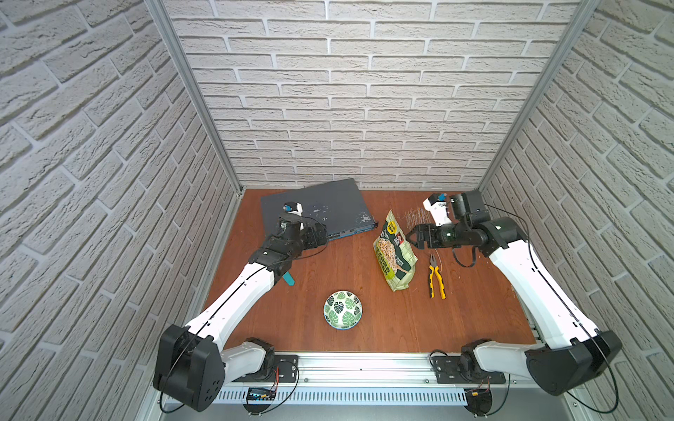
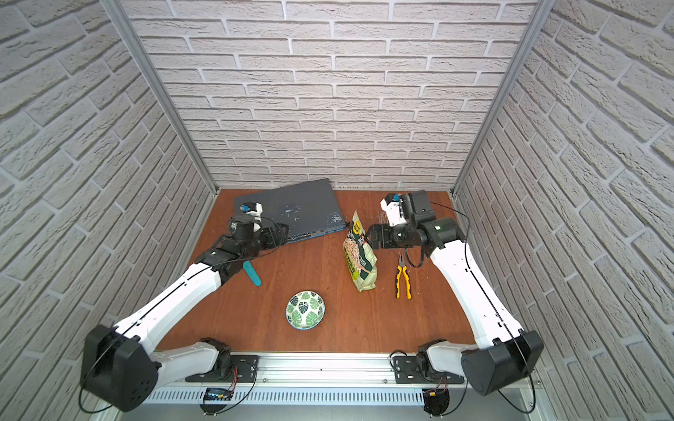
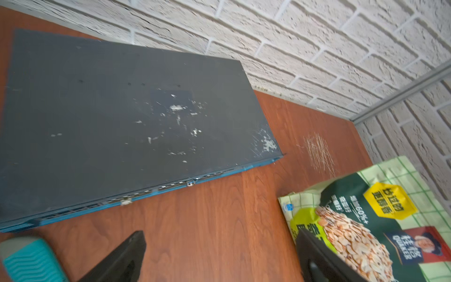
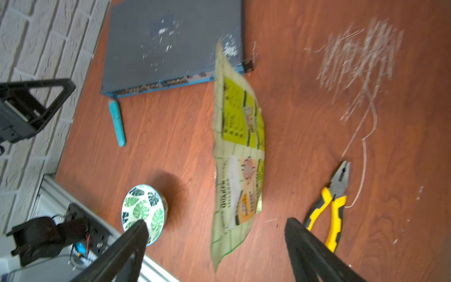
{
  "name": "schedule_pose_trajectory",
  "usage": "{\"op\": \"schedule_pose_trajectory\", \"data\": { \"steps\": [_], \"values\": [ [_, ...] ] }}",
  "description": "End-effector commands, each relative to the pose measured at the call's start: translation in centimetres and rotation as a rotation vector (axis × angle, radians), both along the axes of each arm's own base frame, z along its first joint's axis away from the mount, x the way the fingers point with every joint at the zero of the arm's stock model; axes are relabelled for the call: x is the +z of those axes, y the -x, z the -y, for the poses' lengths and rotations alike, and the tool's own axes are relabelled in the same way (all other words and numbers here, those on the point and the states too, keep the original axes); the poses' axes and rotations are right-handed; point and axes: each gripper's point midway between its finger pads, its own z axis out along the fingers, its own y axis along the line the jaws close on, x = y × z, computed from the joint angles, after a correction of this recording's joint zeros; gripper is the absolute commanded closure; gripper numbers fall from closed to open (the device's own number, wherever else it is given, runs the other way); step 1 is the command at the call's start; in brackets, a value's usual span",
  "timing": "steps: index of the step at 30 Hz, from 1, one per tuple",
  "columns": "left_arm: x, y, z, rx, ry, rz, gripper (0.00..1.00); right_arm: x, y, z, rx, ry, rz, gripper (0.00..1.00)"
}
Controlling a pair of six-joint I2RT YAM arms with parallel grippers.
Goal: Pour the oats into the breakfast bowl
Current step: Adjust the oats bag at the center of the board.
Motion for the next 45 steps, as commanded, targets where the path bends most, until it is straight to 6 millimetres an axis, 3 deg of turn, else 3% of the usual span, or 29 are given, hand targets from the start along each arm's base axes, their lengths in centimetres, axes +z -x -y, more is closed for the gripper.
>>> {"op": "schedule_pose_trajectory", "data": {
  "steps": [1, 6, 8, 12, 15, 23, 28, 32, 36, 41, 45],
  "values": [
    [0.2, -0.7, 1.2, -0.027, -0.018, -0.001, 0.02, -2.3, 1.9, 0.7, 0.037, 0.2, -0.108, 0.18],
    [-0.3, -0.8, 1.3, -0.024, -0.064, -0.009, 0.02, -3.4, 0.2, -0.1, 0.029, 0.306, -0.087, 0.38],
    [-0.5, -0.7, 1.2, -0.02, -0.071, -0.016, 0.02, -3.7, -0.1, -1.2, 0.054, 0.311, -0.089, 0.5],
    [-0.8, -0.4, 1.1, -0.01, -0.085, -0.026, 0.02, -4.1, -0.5, -3.2, 0.085, 0.318, -0.097, 0.84],
    [-0.9, -0.3, 1.0, -0.005, -0.097, -0.029, 0.02, -3.7, -1.0, -4.7, 0.081, 0.285, -0.069, 0.96],
    [-0.4, -0.8, 3.1, -0.039, -0.047, -0.034, 0.02, -0.6, -2.4, -10.6, 0.043, 0.097, 0.049, 0.97],
    [0.0, -1.1, 4.8, -0.073, -0.005, -0.037, 0.02, -1.0, -2.6, -11.8, 0.047, 0.117, 0.05, 0.97],
    [0.2, -1.2, 5.9, -0.097, 0.021, -0.042, 0.02, -2.7, -2.5, -11.9, 0.055, 0.145, 0.006, 0.93],
    [0.6, -1.3, 7.4, -0.135, 0.098, -0.046, 0.03, -3.0, -2.1, -11.4, 0.064, 0.161, -0.012, 0.78],
    [1.6, -1.4, 9.1, -0.196, 0.163, -0.054, 0.15, -1.5, -2.1, -9.4, 0.029, 0.08, -0.016, 0.65],
    [2.7, -1.4, 10.8, -0.265, 0.238, -0.057, 0.3, -0.5, -2.7, -7.3, -0.026, -0.112, -0.058, 0.61]
  ]
}}
